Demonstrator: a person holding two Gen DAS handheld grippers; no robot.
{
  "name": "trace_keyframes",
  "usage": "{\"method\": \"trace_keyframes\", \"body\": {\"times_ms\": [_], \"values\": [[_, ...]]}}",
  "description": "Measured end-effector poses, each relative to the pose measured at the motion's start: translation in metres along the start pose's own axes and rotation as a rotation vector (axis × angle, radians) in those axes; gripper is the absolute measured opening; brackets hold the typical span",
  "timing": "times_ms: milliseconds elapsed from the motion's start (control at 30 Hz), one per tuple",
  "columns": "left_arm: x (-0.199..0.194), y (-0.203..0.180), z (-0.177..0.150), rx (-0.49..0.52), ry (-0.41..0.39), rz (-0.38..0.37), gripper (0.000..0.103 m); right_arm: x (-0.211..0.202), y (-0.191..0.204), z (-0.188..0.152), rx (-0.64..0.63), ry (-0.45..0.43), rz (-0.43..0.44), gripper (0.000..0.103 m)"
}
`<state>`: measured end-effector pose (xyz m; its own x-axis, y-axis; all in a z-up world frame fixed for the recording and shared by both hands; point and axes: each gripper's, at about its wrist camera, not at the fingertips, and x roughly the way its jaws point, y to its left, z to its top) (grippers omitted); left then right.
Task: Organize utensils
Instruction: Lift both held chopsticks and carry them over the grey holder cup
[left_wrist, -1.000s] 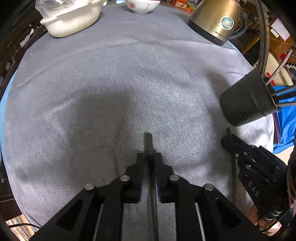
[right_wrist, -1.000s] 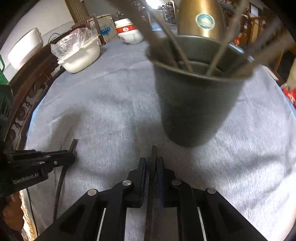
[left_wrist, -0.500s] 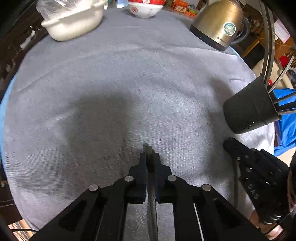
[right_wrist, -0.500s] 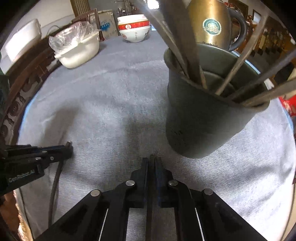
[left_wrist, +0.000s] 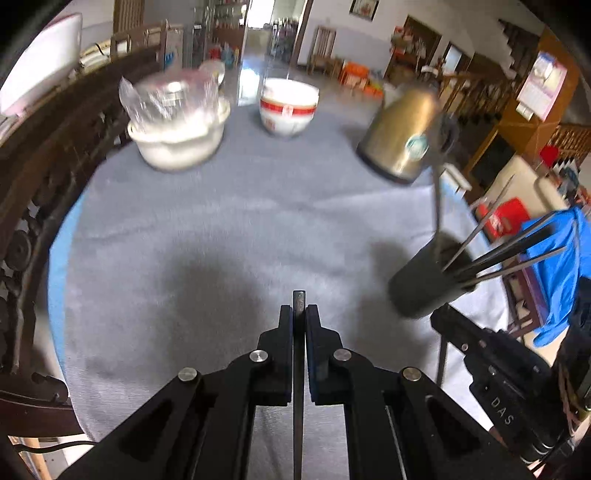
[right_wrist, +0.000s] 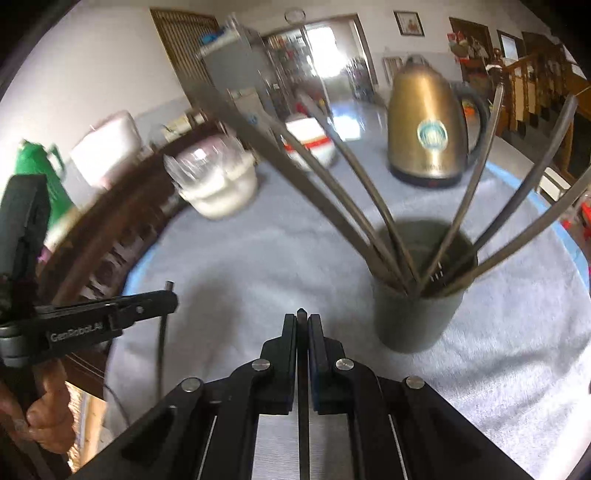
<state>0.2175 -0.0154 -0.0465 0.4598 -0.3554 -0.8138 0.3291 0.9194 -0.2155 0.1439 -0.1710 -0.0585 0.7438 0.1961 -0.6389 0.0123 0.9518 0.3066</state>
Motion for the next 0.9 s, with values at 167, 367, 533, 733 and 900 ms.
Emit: {"method": "trace_keyframes", "body": {"times_ms": [167, 367, 533, 733, 900], "values": [[-0.038, -0.009, 0.003, 0.001, -0.090, -0.016, 0.007, -0.030, 0.012, 0.009, 0.005, -0.100, 0.039, 0.007], [-0.073, -0.020, 0.004, 0.007, -0.169, -0.035, 0.007, -0.066, 0.016, 0.017, 0.019, -0.213, 0.085, 0.007], [-0.088, -0.033, 0.005, 0.032, -0.217, -0.030, 0.007, -0.085, 0.018, 0.021, 0.025, -0.276, 0.111, 0.007], [-0.097, -0.045, 0.007, 0.055, -0.250, -0.023, 0.007, -0.101, 0.015, 0.024, 0.038, -0.322, 0.123, 0.007], [-0.103, -0.055, 0.009, 0.076, -0.275, 0.004, 0.007, -0.113, 0.015, 0.029, 0.035, -0.352, 0.128, 0.007]]}}
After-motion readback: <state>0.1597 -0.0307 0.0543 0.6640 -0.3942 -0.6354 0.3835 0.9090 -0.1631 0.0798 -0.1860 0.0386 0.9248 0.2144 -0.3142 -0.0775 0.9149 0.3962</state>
